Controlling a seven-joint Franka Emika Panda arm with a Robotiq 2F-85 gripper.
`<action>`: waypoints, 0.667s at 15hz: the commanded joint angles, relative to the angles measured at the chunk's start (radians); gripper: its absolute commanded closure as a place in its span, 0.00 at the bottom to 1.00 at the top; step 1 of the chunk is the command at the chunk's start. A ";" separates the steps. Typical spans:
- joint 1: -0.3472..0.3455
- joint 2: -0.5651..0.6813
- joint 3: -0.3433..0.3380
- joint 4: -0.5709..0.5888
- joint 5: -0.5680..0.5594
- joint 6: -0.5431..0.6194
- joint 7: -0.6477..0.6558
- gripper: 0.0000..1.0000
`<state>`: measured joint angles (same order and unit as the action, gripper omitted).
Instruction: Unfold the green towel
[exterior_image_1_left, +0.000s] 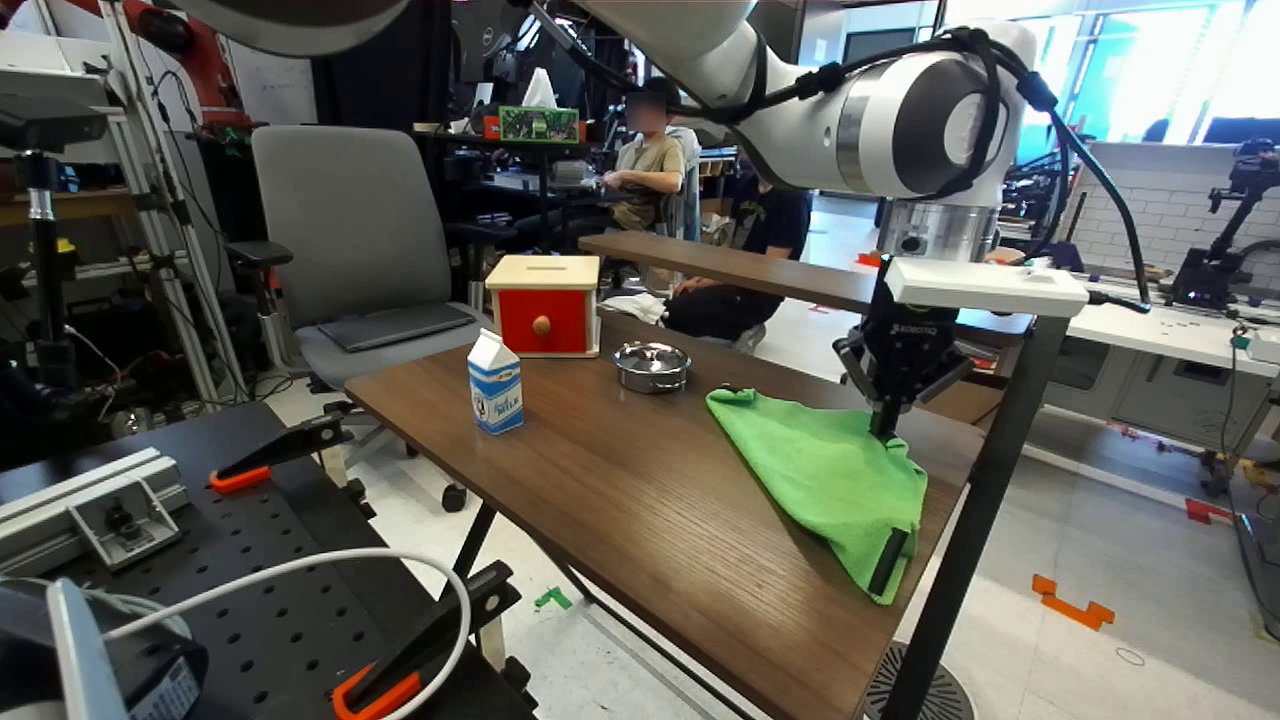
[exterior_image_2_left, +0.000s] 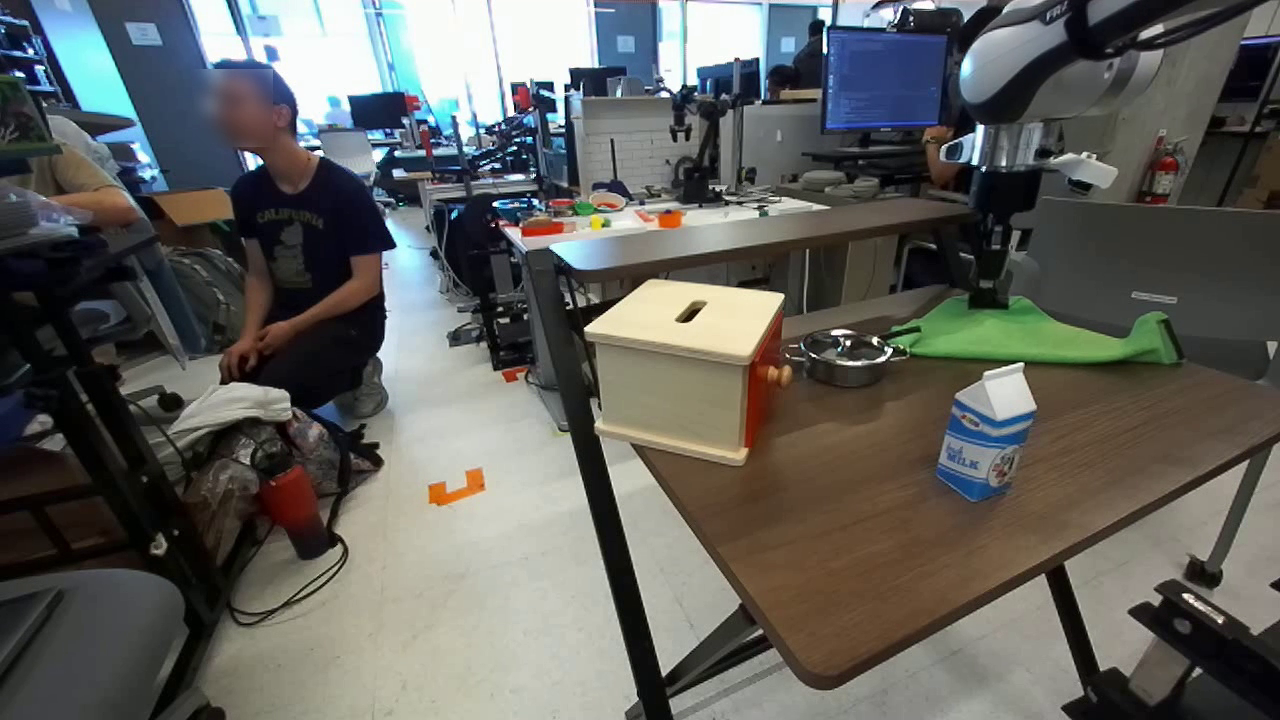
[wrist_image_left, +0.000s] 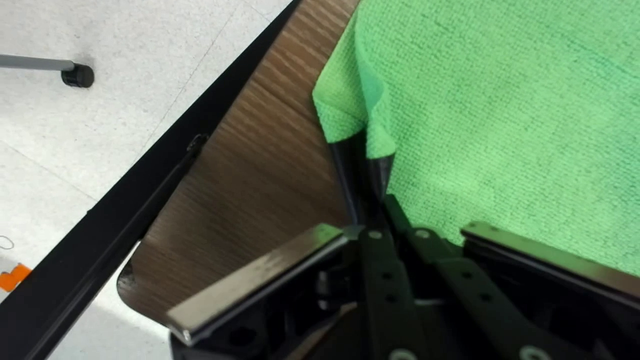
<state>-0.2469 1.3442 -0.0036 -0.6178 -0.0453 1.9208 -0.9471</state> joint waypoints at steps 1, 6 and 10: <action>-0.004 0.007 0.018 0.033 0.015 0.007 -0.003 0.99; 0.002 -0.021 -0.005 -0.004 -0.009 0.018 0.018 0.99; -0.002 -0.044 -0.008 -0.046 0.003 0.054 0.056 0.99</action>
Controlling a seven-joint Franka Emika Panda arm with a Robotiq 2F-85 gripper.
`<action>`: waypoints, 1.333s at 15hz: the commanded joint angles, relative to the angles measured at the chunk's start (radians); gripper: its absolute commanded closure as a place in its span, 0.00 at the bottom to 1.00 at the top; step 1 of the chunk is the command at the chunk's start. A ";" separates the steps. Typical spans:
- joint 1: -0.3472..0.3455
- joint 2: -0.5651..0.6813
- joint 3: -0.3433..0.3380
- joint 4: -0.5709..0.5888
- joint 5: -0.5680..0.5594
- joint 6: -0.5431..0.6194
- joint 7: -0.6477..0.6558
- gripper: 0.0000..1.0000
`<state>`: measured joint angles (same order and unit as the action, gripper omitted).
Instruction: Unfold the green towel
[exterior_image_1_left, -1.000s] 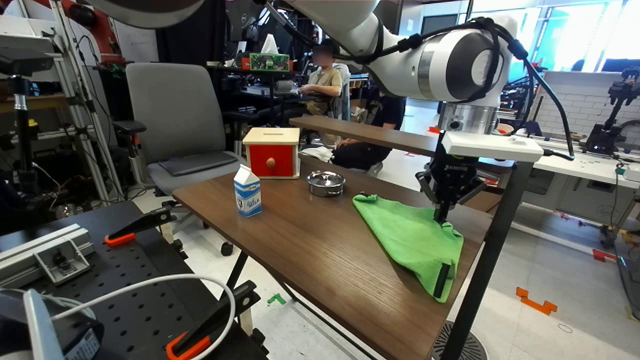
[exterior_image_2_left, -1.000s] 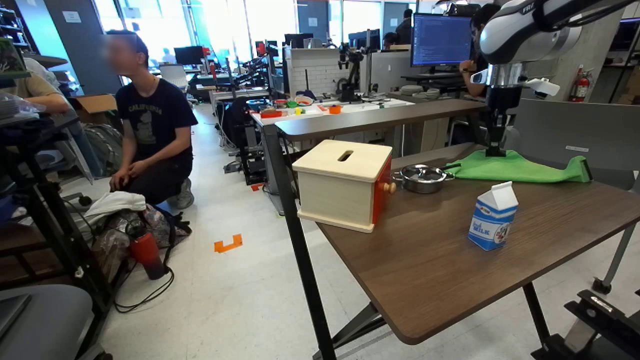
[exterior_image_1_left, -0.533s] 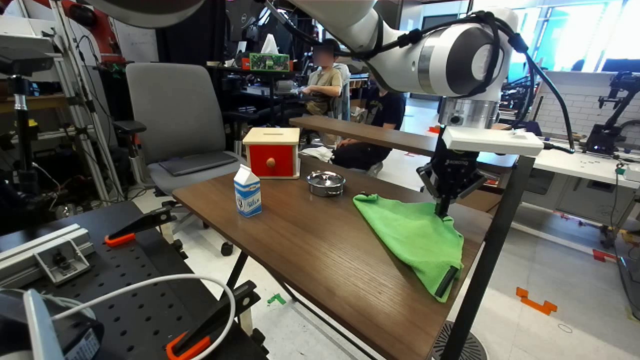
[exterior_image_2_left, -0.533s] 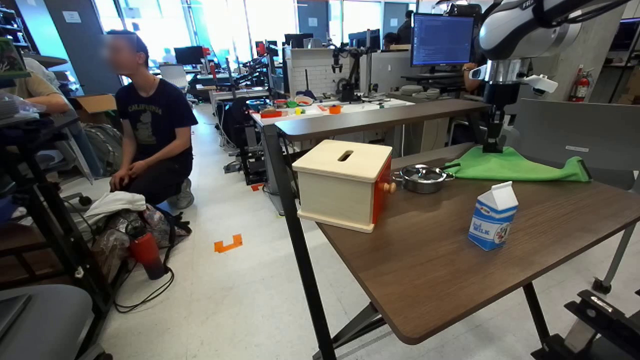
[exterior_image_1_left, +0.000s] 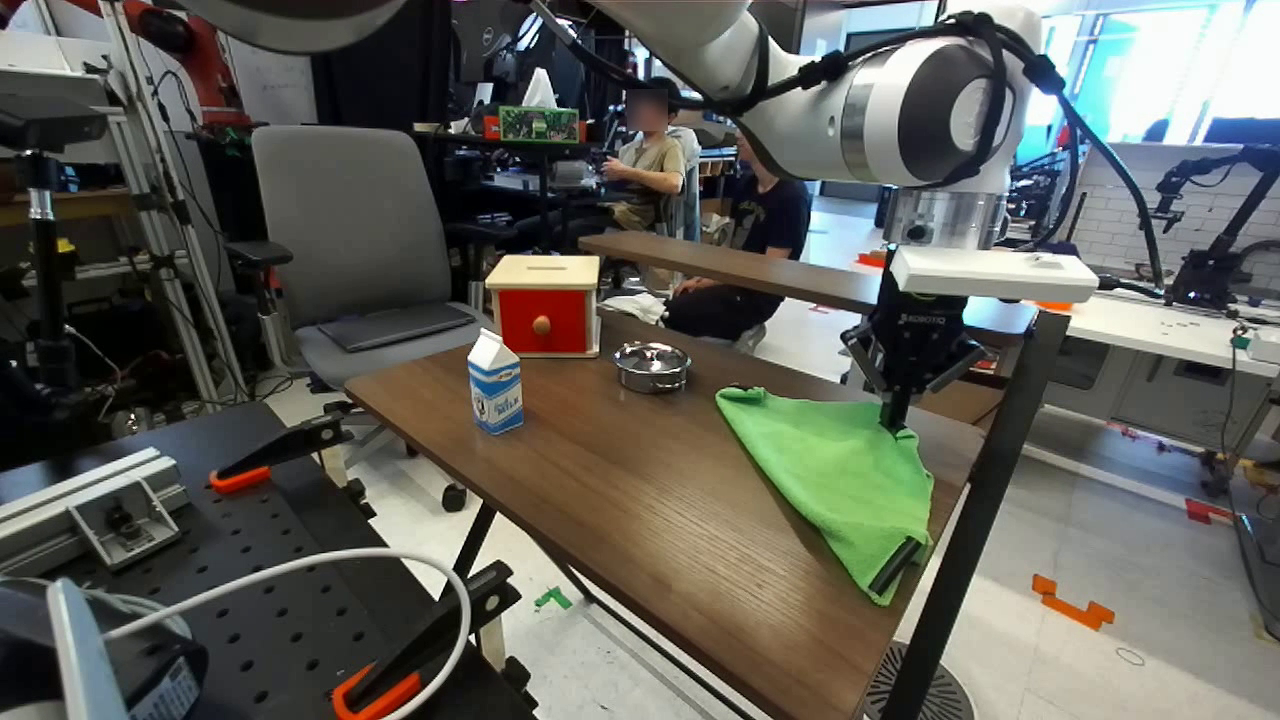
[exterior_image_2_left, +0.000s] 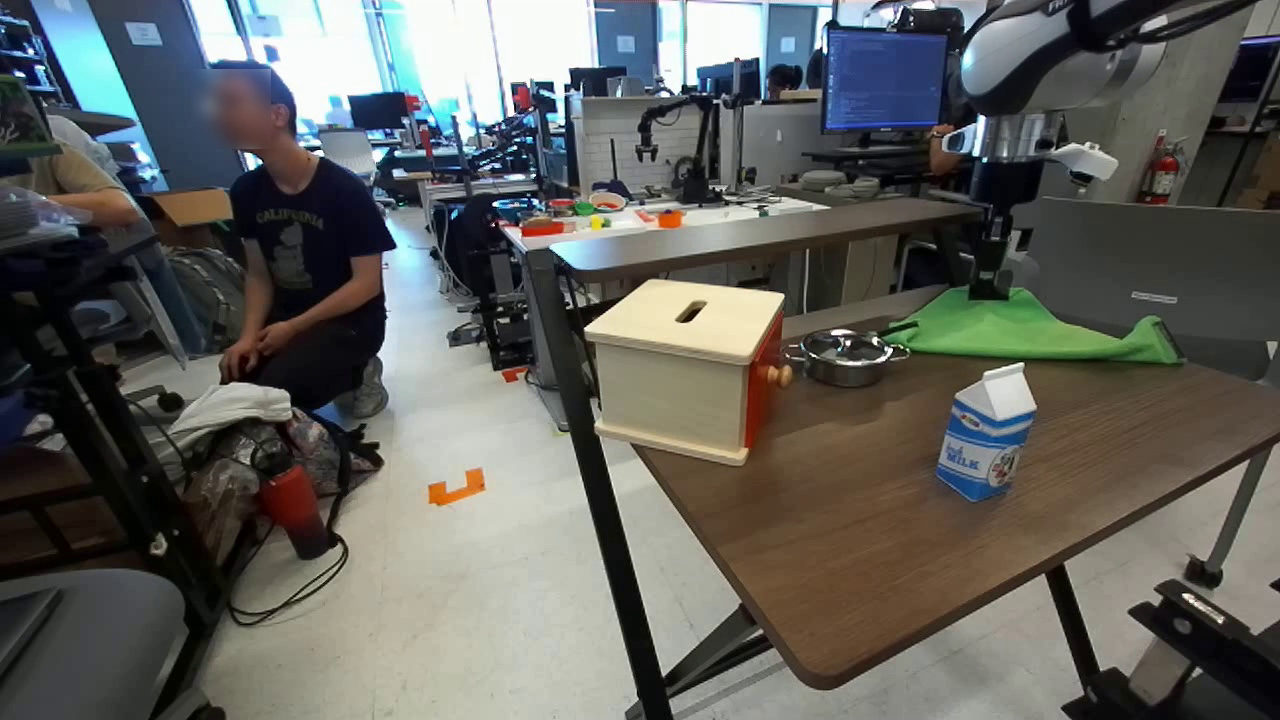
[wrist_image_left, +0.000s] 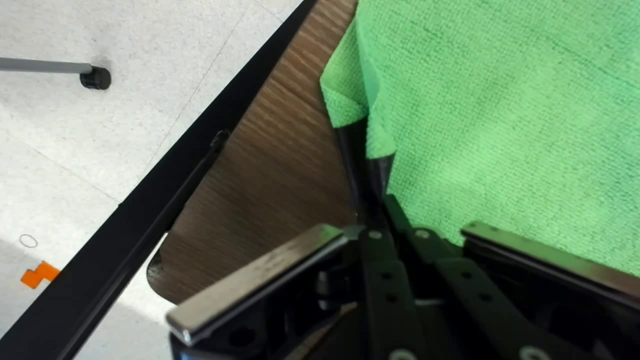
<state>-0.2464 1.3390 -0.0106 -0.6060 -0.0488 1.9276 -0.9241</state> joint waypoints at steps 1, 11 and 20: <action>-0.004 -0.049 0.004 -0.072 0.014 0.065 0.047 0.99; -0.002 -0.271 0.036 -0.429 0.064 0.249 0.155 0.99; -0.014 -0.542 0.054 -0.818 0.052 0.271 0.107 0.99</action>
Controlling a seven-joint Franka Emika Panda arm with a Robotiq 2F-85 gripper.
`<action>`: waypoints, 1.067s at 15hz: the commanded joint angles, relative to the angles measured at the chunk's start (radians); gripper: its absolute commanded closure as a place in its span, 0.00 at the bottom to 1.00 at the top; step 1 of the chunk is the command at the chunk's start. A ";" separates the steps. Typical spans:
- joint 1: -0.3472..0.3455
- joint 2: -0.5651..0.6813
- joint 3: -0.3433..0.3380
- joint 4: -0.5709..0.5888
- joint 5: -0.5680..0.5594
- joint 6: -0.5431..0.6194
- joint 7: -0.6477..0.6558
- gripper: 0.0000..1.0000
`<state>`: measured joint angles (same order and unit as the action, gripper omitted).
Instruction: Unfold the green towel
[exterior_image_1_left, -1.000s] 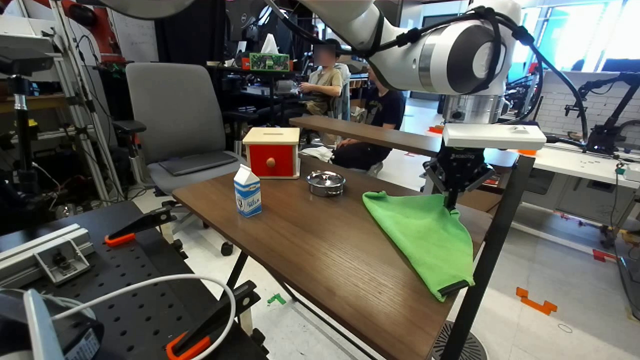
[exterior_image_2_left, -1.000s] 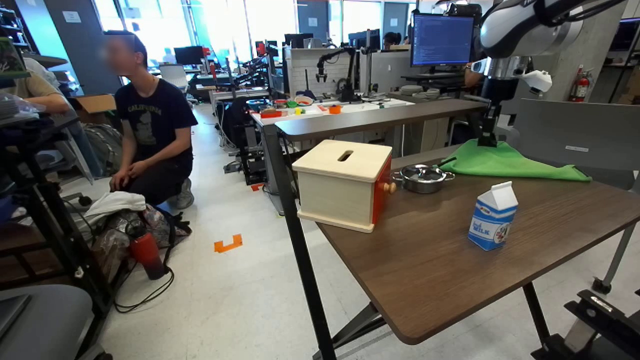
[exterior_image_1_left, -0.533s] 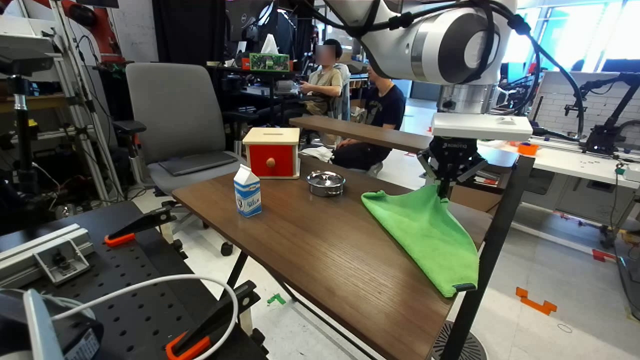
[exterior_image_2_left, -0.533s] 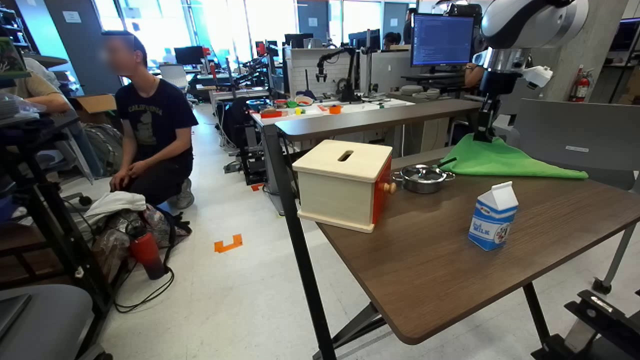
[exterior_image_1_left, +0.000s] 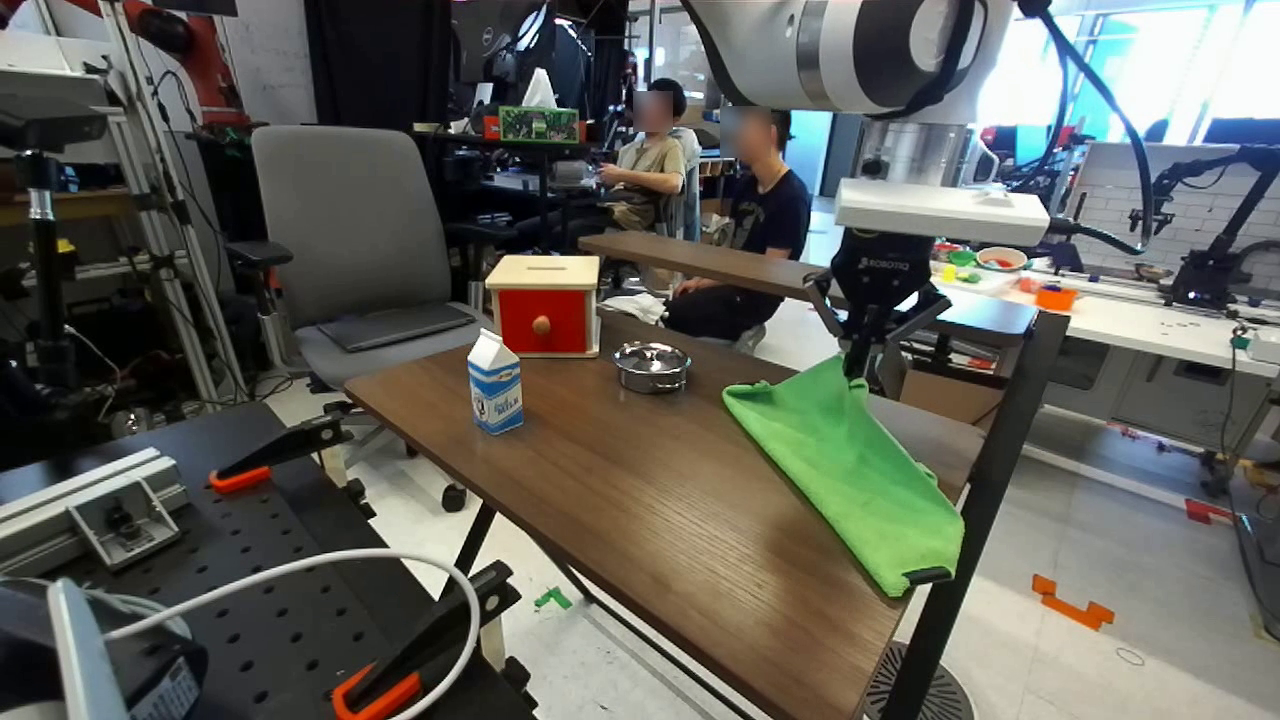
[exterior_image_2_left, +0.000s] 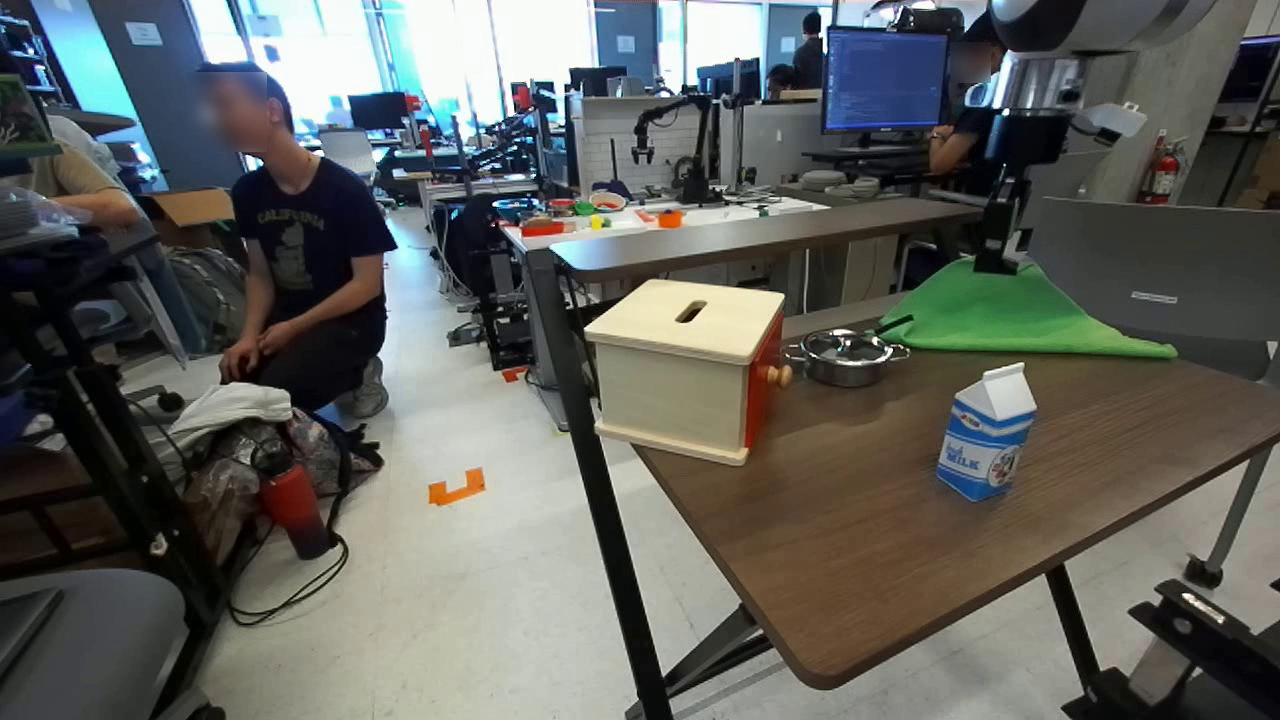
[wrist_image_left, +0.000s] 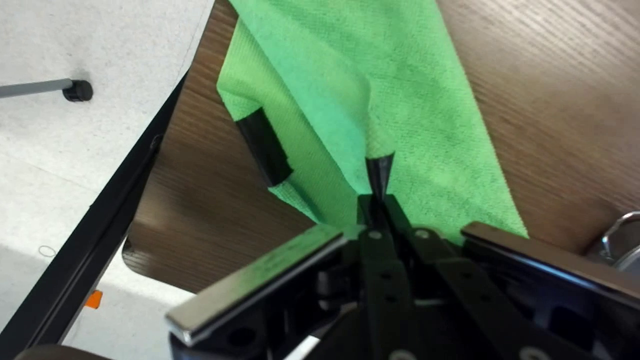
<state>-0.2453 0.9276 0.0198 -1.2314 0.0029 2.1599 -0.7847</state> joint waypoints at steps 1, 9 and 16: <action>-0.015 -0.159 0.025 -0.238 0.000 0.046 -0.041 0.99; -0.008 -0.406 0.024 -0.631 -0.003 0.160 -0.135 0.99; 0.028 -0.614 -0.010 -1.016 -0.030 0.429 -0.067 0.99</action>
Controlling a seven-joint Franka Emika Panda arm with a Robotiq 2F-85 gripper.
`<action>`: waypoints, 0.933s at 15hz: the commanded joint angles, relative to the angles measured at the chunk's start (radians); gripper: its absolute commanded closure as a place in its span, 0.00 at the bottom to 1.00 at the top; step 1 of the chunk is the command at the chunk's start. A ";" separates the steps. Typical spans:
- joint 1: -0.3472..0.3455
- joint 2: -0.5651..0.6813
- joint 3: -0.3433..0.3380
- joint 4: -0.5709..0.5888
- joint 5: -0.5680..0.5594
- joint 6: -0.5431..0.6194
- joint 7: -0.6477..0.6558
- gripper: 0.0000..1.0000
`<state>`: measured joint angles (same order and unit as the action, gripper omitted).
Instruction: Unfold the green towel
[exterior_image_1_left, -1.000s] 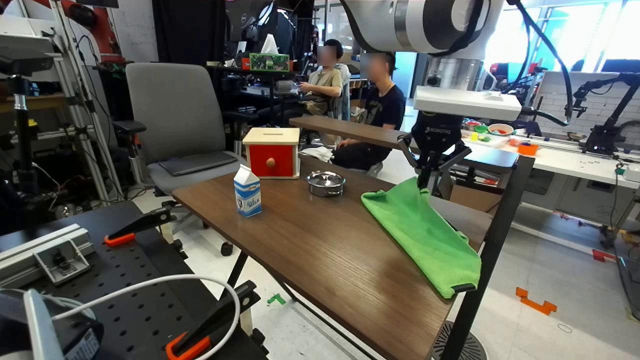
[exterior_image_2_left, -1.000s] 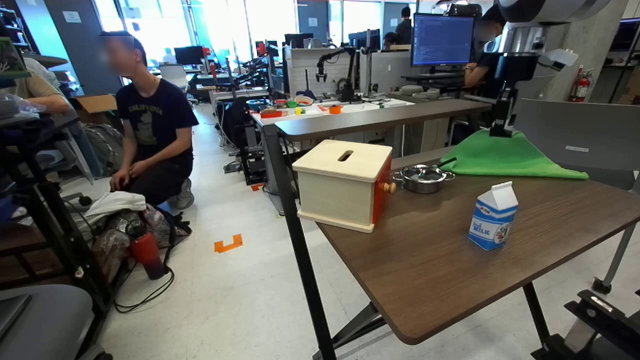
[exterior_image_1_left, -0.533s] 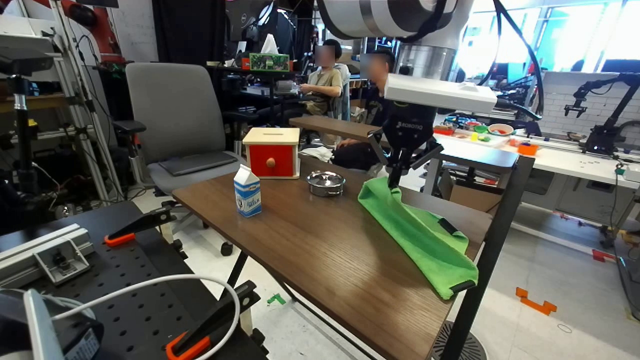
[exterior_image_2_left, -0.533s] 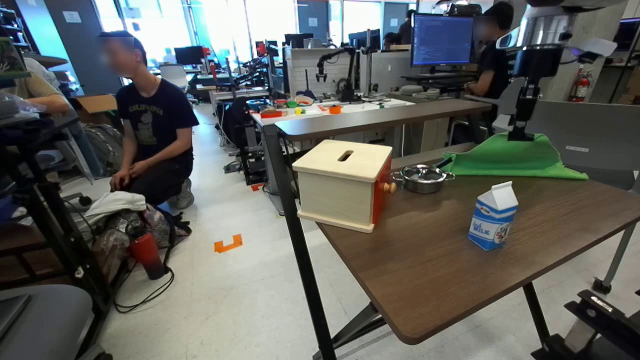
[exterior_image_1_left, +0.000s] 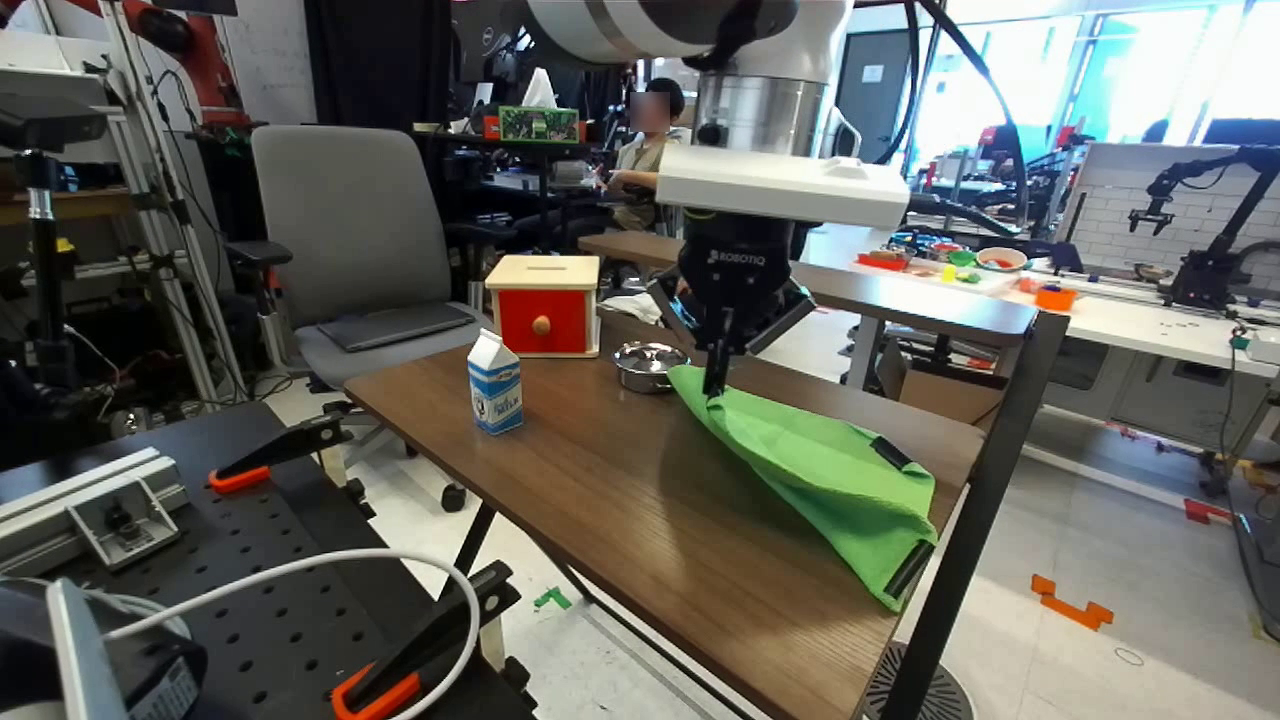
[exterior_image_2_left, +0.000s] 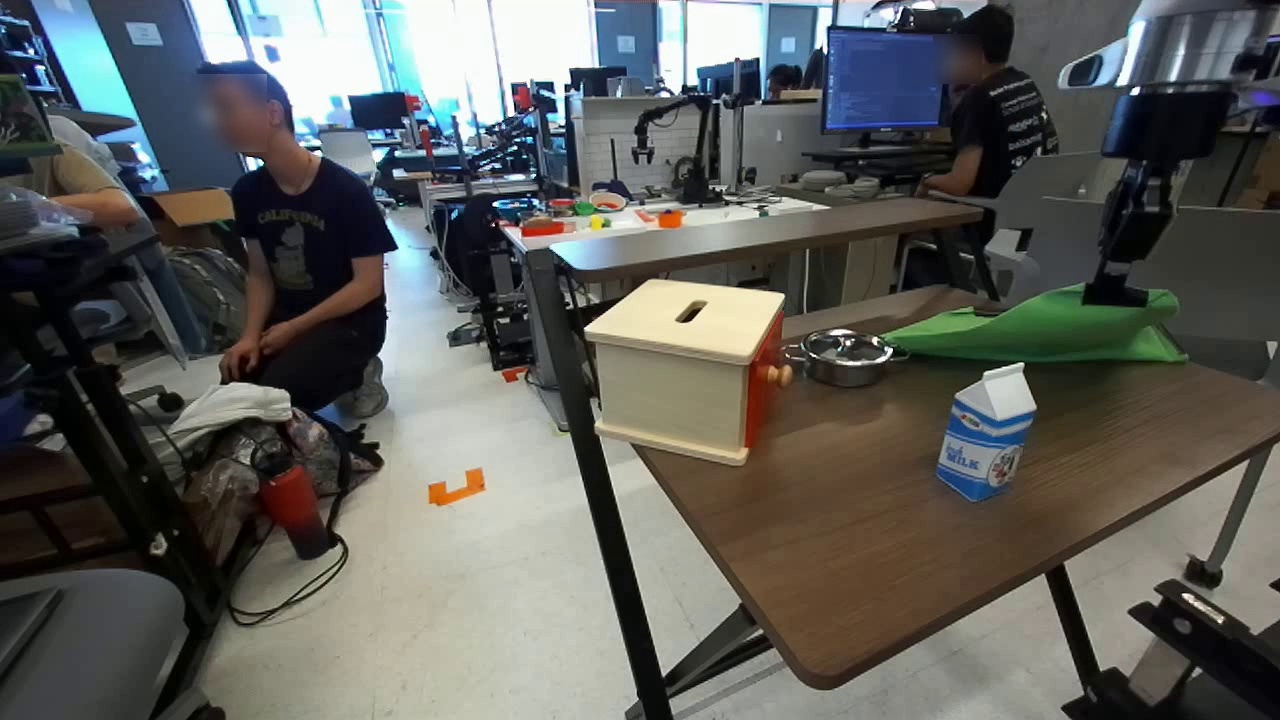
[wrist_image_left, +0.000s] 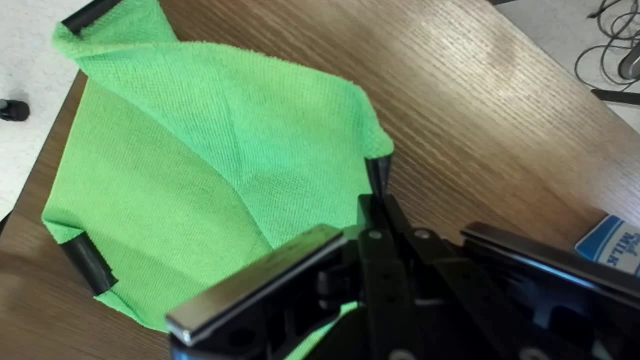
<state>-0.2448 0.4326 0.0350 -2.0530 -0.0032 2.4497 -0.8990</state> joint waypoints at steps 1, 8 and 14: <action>0.033 -0.148 -0.030 -0.255 -0.032 0.192 0.070 0.99; 0.153 -0.272 -0.138 -0.599 -0.165 0.620 0.466 0.69; 0.378 -0.274 -0.384 -0.599 -0.393 0.618 0.781 0.26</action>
<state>0.0435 0.1810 -0.2589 -2.6506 -0.3203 3.0693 -0.2295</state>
